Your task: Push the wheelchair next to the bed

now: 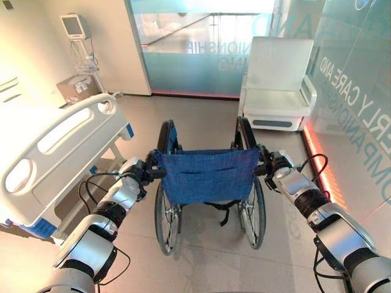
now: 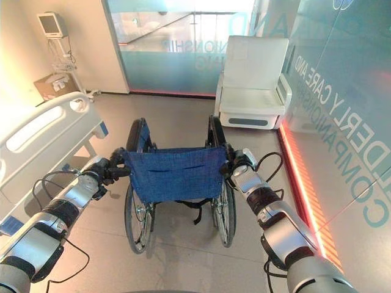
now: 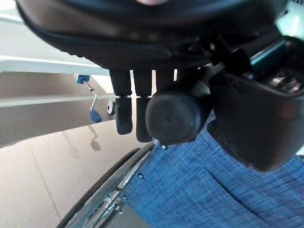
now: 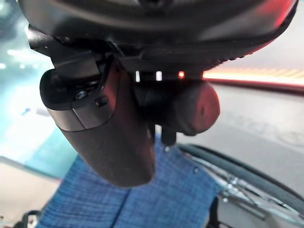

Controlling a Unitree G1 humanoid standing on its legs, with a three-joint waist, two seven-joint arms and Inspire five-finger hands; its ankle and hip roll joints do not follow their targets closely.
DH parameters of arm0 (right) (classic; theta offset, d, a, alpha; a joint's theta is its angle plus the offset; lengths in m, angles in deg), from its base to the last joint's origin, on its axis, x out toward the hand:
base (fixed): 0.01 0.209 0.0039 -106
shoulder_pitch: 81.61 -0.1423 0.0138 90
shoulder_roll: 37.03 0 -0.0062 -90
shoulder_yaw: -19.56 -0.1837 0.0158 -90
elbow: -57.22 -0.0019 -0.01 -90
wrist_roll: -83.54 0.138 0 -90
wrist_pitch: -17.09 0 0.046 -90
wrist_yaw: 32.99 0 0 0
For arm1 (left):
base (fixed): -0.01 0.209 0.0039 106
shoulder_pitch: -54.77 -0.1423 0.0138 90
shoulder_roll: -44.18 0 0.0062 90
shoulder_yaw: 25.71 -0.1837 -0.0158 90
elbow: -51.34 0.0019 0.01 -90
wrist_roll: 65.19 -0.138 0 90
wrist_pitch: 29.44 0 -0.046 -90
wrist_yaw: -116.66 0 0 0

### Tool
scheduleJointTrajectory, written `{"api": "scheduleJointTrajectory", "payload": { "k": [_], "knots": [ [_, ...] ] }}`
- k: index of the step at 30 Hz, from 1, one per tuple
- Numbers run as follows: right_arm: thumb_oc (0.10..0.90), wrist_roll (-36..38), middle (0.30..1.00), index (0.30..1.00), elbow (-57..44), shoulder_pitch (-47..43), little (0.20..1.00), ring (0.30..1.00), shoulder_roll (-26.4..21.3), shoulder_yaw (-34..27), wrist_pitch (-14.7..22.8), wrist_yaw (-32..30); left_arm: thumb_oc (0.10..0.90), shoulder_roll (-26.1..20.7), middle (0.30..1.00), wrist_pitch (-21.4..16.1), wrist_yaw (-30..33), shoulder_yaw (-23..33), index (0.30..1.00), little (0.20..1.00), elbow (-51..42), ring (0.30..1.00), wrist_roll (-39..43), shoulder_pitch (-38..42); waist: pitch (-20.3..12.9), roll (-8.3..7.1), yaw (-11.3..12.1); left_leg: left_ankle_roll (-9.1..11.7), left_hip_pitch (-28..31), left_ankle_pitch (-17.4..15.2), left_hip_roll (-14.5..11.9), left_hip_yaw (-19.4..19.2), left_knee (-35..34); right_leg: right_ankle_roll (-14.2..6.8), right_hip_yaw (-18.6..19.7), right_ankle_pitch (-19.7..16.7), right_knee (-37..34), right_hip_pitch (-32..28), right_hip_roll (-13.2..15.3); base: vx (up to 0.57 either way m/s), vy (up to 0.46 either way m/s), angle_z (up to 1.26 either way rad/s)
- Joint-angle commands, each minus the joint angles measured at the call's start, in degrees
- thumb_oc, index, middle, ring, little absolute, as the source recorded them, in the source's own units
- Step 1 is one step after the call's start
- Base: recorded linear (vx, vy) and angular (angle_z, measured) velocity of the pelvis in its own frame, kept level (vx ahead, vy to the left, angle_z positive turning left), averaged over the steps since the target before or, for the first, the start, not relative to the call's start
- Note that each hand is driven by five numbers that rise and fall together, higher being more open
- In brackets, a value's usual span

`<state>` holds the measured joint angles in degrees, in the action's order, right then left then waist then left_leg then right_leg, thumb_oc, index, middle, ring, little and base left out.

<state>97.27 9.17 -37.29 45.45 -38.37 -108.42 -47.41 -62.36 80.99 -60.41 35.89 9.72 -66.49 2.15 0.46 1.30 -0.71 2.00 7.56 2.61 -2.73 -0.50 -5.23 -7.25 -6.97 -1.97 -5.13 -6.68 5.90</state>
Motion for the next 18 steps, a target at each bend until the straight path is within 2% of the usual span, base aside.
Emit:
{"api": "scheduleJointTrajectory", "payload": {
  "k": [1,12,16,18],
  "knots": [
    [0.400,-2.30,0.300,0.300,-2.19,-1.09,0.300,0.300,0.69,1.03,1.67,7.69,0.400,0.67,0.300,-3.73,1.24,-1.01,0.300,0.300,-1.13,0.300,0.40,3.28,2.12,-0.79,1.56,-4.08,-1.04,-2.62,6.95,-0.19,0.23,4.23,1.51,-0.58,1.61,0.36,-3.78,0.00,0.000,0.00],
    [0.400,-4.29,0.300,0.300,-1.89,-0.72,0.300,0.300,-1.92,1.30,-1.43,14.73,0.400,2.00,0.300,-1.64,0.03,-0.16,0.300,0.300,-4.66,0.300,2.28,1.41,2.96,-1.74,1.79,-4.86,-0.37,-2.64,7.40,-0.42,0.23,3.89,1.79,-0.47,2.87,0.47,-3.02,0.02,0.040,0.00],
    [0.400,-4.94,0.300,0.300,-0.14,-1.71,0.300,0.300,-2.15,1.38,-1.11,16.01,0.400,2.42,0.300,-0.70,-0.80,-1.01,0.300,0.300,-5.29,0.300,2.12,2.19,3.78,-1.75,1.93,-5.39,-0.02,-2.63,7.58,-0.79,0.23,3.39,1.91,0.08,5.54,1.35,-2.22,0.07,0.099,-0.02],
    [0.400,-4.74,0.300,0.300,0.96,-2.97,0.300,0.300,-1.66,1.32,-0.47,15.80,0.400,2.24,0.300,0.13,-1.47,-1.31,0.300,0.300,-5.58,0.300,2.05,3.11,4.45,-1.44,2.06,-5.81,-0.17,-2.44,7.48,-0.96,0.45,3.20,1.82,1.52,9.71,2.66,-1.93,0.07,0.111,-0.08]
  ]
}}
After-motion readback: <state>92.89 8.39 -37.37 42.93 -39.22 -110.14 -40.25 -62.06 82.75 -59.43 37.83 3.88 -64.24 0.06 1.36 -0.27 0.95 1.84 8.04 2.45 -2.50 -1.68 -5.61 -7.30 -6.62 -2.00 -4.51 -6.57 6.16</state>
